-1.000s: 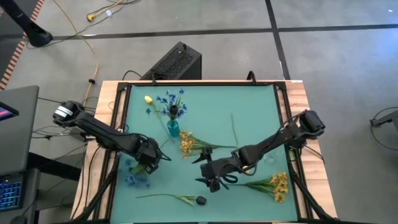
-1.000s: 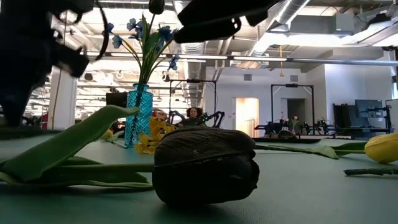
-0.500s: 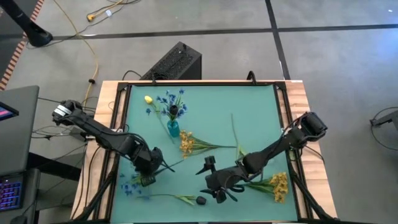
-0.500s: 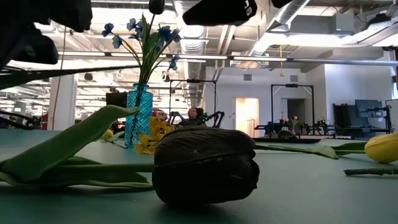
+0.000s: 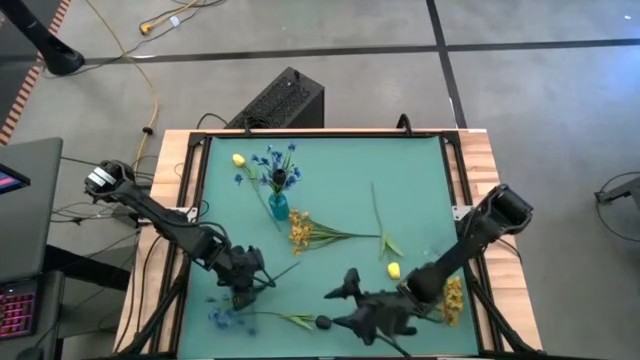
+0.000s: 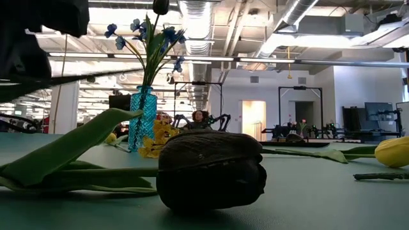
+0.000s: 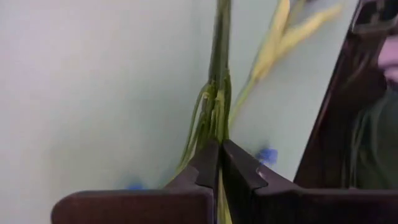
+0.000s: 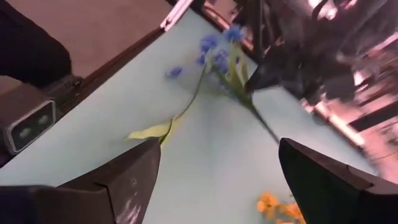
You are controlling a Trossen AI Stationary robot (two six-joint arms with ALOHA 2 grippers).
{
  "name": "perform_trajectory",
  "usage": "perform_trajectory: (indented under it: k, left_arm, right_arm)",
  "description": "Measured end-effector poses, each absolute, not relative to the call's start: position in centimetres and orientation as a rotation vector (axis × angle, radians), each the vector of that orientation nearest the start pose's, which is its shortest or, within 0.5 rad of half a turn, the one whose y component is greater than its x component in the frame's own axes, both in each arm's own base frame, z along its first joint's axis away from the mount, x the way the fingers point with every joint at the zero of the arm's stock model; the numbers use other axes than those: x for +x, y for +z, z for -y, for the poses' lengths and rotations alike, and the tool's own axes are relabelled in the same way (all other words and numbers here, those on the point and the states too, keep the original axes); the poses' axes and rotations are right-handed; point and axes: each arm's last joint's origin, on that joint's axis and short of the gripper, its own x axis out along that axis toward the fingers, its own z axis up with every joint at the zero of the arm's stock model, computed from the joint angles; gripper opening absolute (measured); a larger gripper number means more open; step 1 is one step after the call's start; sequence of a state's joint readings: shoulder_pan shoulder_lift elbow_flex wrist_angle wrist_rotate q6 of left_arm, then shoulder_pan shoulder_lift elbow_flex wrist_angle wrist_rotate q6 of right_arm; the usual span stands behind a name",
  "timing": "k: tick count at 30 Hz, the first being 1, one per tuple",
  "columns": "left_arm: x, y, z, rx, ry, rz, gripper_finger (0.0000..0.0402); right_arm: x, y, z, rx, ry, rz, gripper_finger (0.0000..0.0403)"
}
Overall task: Sort flowers into vase by color
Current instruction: Put the blue flowers into the blue vase
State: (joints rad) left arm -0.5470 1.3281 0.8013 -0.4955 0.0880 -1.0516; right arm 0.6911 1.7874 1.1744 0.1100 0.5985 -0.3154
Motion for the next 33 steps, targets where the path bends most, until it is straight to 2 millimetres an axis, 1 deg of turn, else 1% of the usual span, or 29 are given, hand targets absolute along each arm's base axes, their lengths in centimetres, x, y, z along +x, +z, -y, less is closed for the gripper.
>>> perform_trajectory:
  k: [3, 5, 7, 10, 12, 14, 16, 19, 24, 27, 30, 33]
  left_arm:
    - [21.3, 20.5, 13.1, -0.701, 0.059, -1.131, 0.0]
    - [21.5, 20.7, 13.2, -0.711, 0.067, -1.1, 0.0]
    - [21.9, 20.9, 13.2, -0.737, 0.048, -1.061, 0.0]
    - [22.6, 21.3, 13.0, -0.774, 0.008, -1.017, 0.0]
    - [22.9, 21.4, 12.6, -0.789, 0.012, -0.995, 0.0]
    - [23.1, 21.5, 12.3, -0.797, 0.017, -0.983, 0.0]
    - [23.2, 21.5, 12.1, -0.804, 0.019, -0.988, 0.0]
    - [23.4, 21.5, 11.9, -0.818, 0.009, -0.989, 0.0]
    - [23.6, 21.9, 12.2, -0.847, -0.053, -0.978, 0.0]
    - [23.6, 21.8, 12.2, -0.848, -0.058, -0.984, 0.0]
    - [23.6, 21.8, 12.2, -0.841, -0.059, -0.984, 0.0]
    - [23.6, 21.8, 12.2, -0.837, -0.06, -0.982, 0.0]
  right_arm:
    - [31.0, 22.6, -23.9, -0.665, 0.091, -0.382, 0.034]
    - [31.5, 22.3, -23.5, -0.689, 0.041, -0.386, 0.0335]
    - [32.3, 21.6, -23.1, -0.762, 0.008, -0.387, 0.0332]
    - [34.0, 20.2, -22.6, -0.93, -0.028, -0.375, 0.033]
    - [35.2, 20.0, -22.7, -1.017, -0.059, -0.353, 0.033]
    - [36.4, 20.3, -22.7, -1.075, -0.093, -0.347, 0.033]
    - [37.7, 20.5, -22.7, -1.096, -0.132, -0.354, 0.033]
    - [39.2, 20.1, -22.5, -1.134, -0.145, -0.394, 0.0328]
    - [41.0, 18.4, -21.9, -1.228, -0.125, -0.515, 0.0317]
    - [42.0, 17.4, -21.5, -1.262, -0.156, -0.556, 0.0307]
    - [42.4, 17.4, -21.5, -1.299, -0.206, -0.573, 0.0295]
    - [42.2, 17.4, -21.7, -1.325, -0.21, -0.58, 0.0279]
